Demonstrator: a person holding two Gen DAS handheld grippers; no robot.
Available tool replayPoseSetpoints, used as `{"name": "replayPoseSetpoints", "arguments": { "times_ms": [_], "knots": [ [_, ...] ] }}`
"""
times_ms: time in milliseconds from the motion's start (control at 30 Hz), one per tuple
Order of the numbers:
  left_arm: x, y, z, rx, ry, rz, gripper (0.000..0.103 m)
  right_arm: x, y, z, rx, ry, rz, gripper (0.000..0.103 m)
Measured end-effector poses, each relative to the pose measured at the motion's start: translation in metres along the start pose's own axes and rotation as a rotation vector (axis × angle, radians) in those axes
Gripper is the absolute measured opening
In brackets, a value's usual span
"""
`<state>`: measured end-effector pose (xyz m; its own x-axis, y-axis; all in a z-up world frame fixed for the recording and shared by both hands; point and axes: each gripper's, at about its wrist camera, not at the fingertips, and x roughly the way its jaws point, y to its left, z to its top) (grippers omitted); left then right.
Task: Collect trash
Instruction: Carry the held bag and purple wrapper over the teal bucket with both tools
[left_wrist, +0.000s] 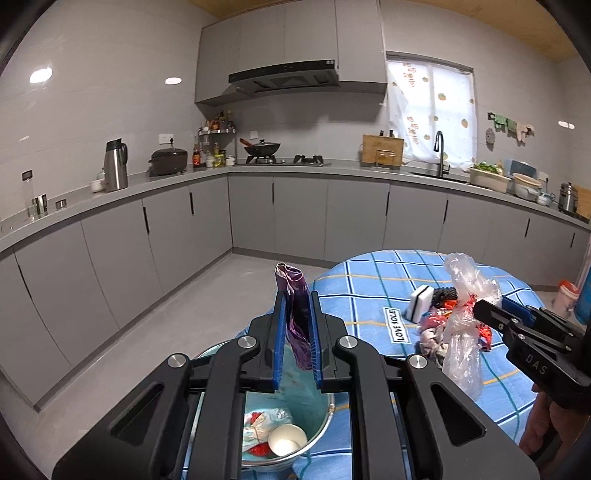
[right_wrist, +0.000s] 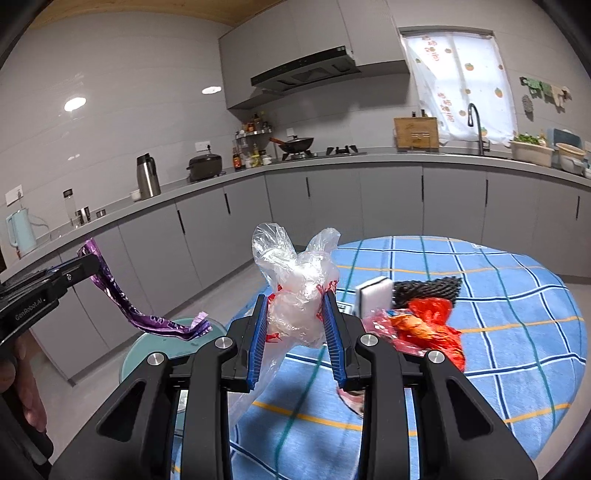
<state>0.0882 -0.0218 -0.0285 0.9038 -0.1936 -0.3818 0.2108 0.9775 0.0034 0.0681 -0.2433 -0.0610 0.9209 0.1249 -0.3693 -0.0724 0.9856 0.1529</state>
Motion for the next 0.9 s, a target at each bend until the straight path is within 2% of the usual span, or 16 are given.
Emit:
{"name": "replayPoseSetpoints", "arguments": {
  "times_ms": [600,900],
  "knots": [
    [0.009,0.041,-0.015,-0.04,0.044,0.076,0.012,0.03,0.042,0.004,-0.061,0.024,0.087,0.03],
    [0.012,0.049,-0.018,-0.057,0.056,0.097,0.012,0.042,0.062,0.004,-0.092,0.038,0.118,0.03]
  ]
}}
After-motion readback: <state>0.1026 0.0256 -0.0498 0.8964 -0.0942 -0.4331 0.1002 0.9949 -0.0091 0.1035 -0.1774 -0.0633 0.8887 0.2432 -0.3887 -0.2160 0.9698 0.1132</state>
